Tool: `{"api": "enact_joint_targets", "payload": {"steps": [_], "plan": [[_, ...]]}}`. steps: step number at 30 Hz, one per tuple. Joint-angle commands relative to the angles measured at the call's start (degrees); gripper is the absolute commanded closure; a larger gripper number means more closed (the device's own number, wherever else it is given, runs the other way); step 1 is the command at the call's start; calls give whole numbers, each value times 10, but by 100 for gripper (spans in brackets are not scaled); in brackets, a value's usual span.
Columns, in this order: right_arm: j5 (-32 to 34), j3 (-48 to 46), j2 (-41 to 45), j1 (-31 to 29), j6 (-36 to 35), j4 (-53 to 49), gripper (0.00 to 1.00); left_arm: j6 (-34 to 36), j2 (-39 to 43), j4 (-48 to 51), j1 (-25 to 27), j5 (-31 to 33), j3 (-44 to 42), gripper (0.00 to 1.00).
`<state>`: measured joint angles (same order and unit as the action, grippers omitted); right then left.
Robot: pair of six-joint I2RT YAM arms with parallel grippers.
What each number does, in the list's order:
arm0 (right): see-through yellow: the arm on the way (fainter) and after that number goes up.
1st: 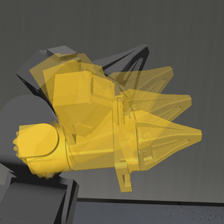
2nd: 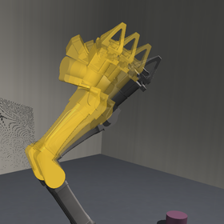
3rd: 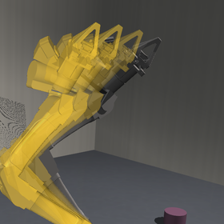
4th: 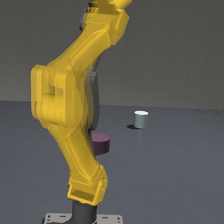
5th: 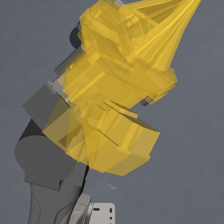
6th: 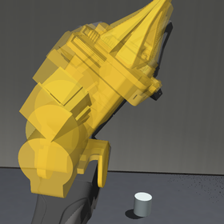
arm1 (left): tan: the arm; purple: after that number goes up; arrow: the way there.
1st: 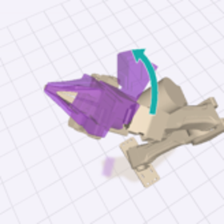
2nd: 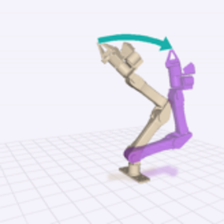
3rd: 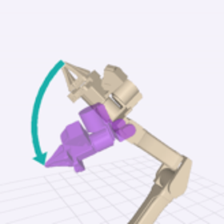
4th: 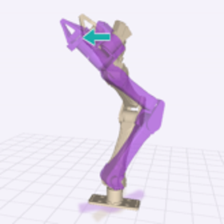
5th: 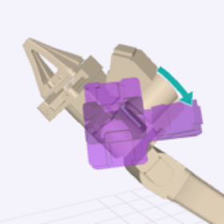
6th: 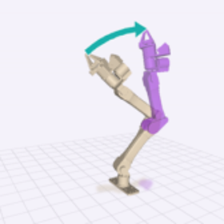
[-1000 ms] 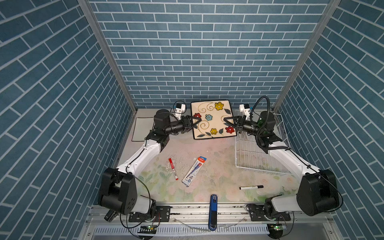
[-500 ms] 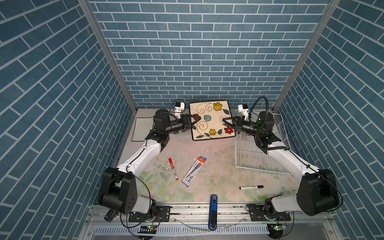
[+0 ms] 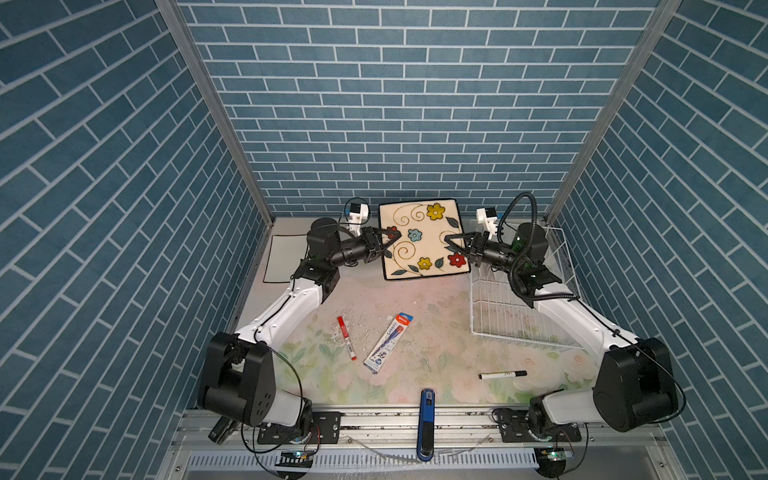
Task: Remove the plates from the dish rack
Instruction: 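Close the left gripper on the plate edge nearest it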
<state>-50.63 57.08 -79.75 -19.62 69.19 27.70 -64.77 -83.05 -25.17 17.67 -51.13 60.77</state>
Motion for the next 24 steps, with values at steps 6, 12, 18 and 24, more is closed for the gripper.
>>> {"api": "enact_joint_targets", "payload": {"steps": [6, 12, 18, 24], "plan": [[4, -3, 38, -3, 63, 112, 100, 3, -7, -31, 3, -10, 3, 93], [-19, 8, 27, -3, 68, 106, 66, 3, -5, -33, 3, -10, 5, 100], [-25, 11, 28, -1, 68, 100, 34, 0, -4, -46, 0, -7, 4, 100], [-25, 10, 34, 10, 67, 89, 2, -21, -2, -75, -9, -4, -1, 100]]}}
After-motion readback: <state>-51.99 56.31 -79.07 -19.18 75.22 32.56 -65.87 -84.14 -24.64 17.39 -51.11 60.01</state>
